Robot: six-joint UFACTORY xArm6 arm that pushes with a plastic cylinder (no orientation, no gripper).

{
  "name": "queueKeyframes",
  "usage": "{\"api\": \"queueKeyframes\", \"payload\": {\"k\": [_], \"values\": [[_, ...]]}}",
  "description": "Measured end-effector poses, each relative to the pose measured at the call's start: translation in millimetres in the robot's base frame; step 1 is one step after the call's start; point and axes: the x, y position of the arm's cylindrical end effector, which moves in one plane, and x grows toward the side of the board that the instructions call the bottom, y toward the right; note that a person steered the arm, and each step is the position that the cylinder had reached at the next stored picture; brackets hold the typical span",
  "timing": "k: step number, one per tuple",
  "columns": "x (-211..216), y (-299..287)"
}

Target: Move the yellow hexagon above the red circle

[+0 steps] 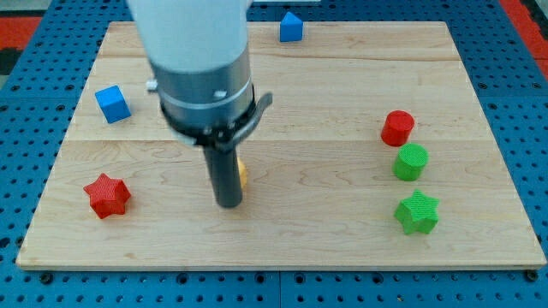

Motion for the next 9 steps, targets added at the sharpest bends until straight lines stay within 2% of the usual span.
{"api": "queueKeyframes", "payload": {"k": [1, 2, 3, 4, 5, 6, 7, 8, 9], "values": [[-69, -32], [-104, -20], [-130, 44], [-166, 27], [-177, 56], [-173, 135], [-172, 181], [-176, 156], [-153, 125]]}}
